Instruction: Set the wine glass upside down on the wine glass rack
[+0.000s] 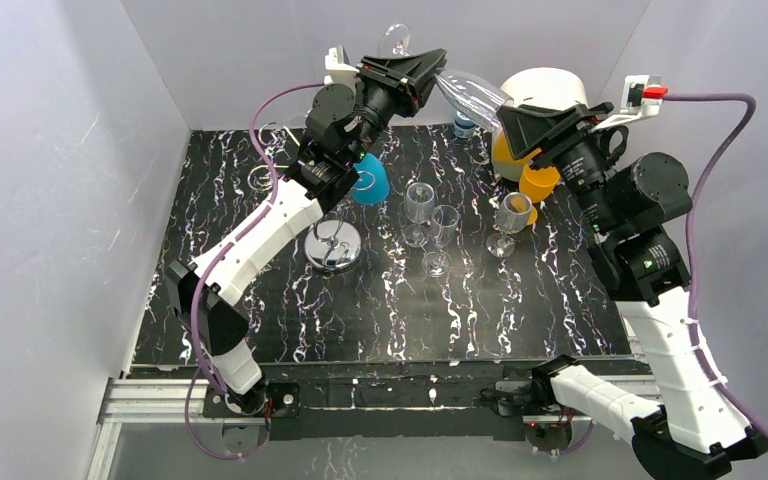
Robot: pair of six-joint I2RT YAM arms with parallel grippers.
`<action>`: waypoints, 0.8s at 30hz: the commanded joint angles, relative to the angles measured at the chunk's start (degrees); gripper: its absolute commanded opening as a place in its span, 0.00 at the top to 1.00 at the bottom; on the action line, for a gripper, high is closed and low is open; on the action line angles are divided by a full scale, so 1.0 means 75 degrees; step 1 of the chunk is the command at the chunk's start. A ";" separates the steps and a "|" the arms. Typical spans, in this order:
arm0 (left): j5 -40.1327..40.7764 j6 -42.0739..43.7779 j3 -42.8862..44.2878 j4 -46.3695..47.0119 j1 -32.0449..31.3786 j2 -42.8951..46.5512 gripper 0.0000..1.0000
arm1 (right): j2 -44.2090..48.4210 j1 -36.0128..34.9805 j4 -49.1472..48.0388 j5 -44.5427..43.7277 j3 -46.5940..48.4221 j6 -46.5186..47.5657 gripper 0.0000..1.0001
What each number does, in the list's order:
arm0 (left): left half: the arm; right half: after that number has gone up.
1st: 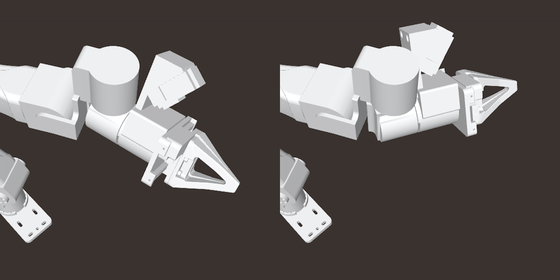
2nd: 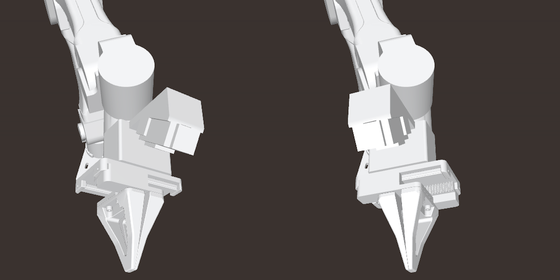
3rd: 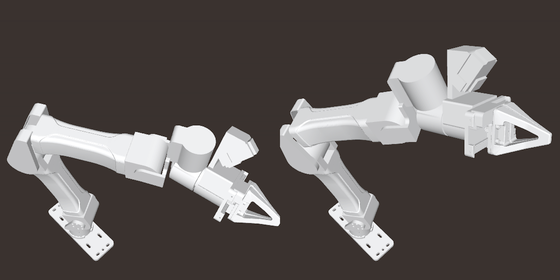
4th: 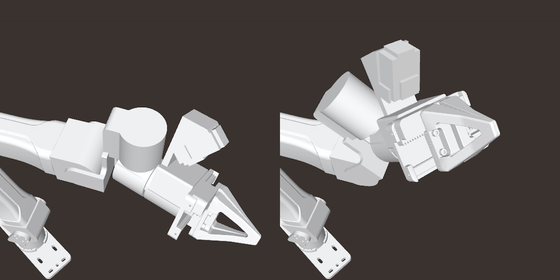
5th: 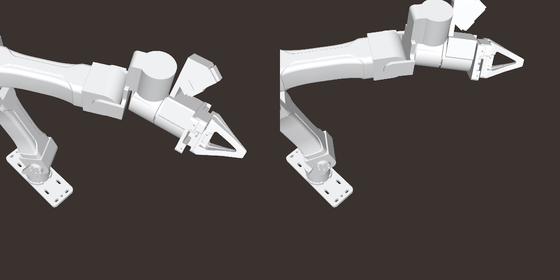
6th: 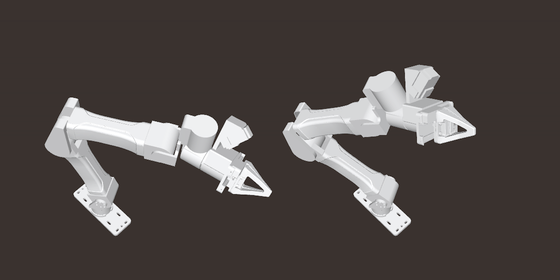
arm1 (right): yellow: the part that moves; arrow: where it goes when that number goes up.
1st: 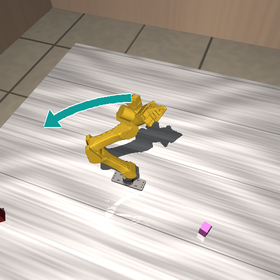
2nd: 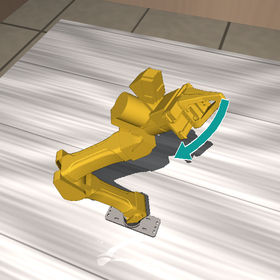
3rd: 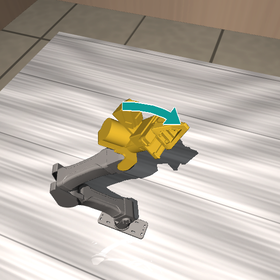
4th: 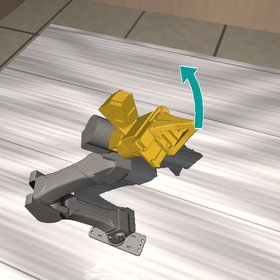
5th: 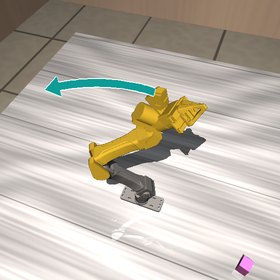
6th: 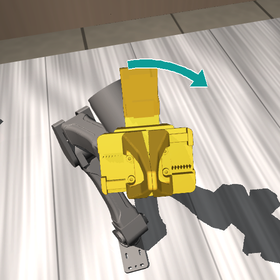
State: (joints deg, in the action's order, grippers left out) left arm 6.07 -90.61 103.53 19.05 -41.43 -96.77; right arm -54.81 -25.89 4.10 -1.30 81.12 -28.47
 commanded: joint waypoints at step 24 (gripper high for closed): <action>0.0523 0.3316 -0.1217 -0.0340 0.0006 0.2094 1.00 | 0.1512 -0.0017 0.0020 -0.1851 -0.0441 0.0206 0.22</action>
State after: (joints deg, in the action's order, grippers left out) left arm 10.92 -75.57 96.79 16.86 -41.43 -89.23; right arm -41.98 -25.89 4.56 -10.90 74.56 -26.52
